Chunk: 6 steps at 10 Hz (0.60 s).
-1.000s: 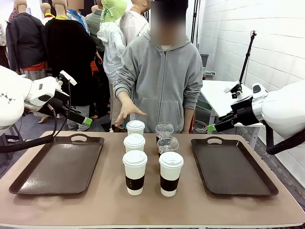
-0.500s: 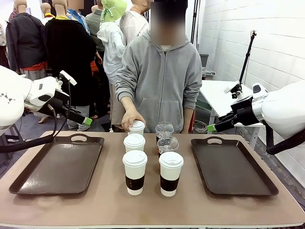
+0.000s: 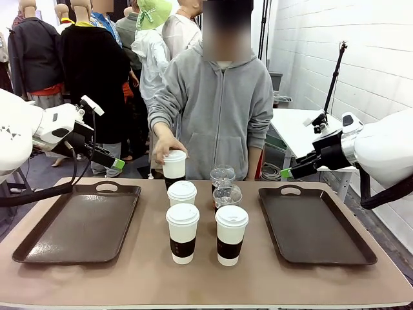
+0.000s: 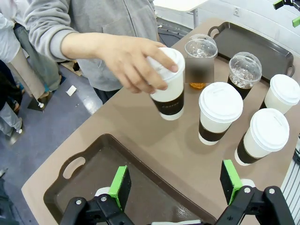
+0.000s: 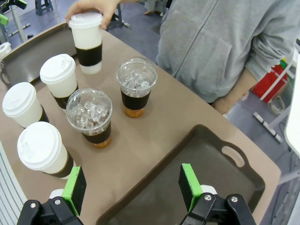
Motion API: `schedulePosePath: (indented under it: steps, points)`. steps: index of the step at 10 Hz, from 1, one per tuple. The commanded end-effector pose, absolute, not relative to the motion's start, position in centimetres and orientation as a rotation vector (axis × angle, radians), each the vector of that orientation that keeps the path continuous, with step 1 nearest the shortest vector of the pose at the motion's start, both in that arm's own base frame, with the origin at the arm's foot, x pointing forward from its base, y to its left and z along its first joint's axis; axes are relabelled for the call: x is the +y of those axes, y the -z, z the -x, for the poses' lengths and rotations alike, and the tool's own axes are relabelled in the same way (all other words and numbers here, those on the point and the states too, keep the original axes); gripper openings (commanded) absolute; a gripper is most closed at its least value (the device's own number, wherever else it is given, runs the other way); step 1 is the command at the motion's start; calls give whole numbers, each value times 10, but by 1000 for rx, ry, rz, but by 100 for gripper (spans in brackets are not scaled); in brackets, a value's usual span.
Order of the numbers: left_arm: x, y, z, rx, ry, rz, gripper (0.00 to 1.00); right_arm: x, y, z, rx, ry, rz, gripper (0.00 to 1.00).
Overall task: Distribute the coffee onto the tray.
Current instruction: Pick up one iced Americano and place it on the right Handle tray.
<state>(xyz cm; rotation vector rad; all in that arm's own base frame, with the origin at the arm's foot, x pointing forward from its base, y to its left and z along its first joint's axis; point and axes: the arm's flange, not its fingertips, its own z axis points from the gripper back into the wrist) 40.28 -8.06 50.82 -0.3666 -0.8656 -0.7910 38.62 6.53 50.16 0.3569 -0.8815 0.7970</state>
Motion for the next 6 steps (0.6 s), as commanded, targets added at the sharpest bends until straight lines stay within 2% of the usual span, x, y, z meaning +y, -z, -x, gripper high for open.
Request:
schedulePosePath:
  steps: [1,6]
  points:
    - [-79,-507,-403,-864,791,369,100,59,-501,-396,-884,-835,-359,100]
    - [-79,-507,-403,-864,791,369,100,29,-496,-465,-931,-1014,-358,100]
